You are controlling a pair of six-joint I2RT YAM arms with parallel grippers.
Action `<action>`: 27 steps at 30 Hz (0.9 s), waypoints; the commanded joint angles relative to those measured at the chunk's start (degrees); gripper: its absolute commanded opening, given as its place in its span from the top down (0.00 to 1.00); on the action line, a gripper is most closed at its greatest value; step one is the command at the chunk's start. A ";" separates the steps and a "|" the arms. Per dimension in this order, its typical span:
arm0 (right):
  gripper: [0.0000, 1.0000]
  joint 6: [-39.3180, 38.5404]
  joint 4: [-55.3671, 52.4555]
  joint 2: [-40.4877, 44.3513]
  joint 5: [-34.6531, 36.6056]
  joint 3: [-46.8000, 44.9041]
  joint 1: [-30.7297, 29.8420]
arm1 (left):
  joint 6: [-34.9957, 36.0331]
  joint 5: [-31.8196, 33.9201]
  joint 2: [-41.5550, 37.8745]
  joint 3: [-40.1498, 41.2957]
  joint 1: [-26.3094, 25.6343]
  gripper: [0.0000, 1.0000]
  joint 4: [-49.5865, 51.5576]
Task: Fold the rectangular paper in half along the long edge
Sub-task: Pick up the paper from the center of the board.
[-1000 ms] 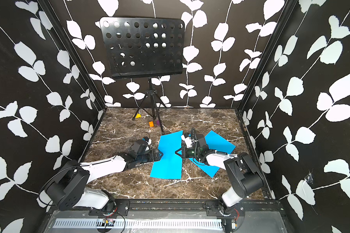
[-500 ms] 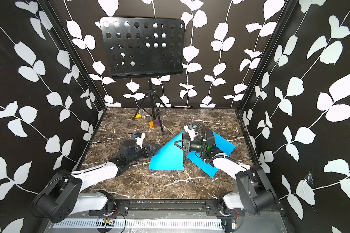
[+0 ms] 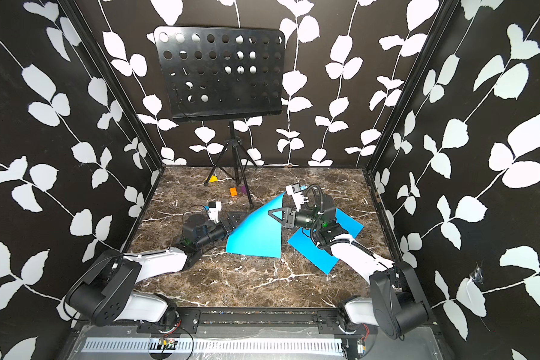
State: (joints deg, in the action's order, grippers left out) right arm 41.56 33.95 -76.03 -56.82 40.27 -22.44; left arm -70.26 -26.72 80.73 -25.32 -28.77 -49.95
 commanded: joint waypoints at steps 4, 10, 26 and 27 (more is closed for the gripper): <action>1.00 -1.78 3.34 -0.43 -0.05 1.09 0.68 | -12.81 -5.84 1.83 0.91 0.12 0.01 -10.78; 1.00 -2.80 -0.19 0.72 -0.44 -0.54 2.40 | -8.16 -5.57 0.67 0.73 1.53 0.13 -6.50; 1.00 -3.75 -7.83 2.79 -1.37 -2.57 3.45 | -3.55 -12.76 -1.16 -2.81 3.37 0.27 -4.39; 1.00 -3.89 -8.09 2.63 -1.27 -2.40 3.53 | -3.14 -12.75 -1.27 -2.63 3.39 0.29 -3.91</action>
State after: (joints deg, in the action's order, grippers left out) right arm 38.35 24.80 -73.23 -57.23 37.50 -19.07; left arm -75.37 -37.47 81.38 -27.18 -25.41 -54.17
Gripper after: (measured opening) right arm 0.047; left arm 0.722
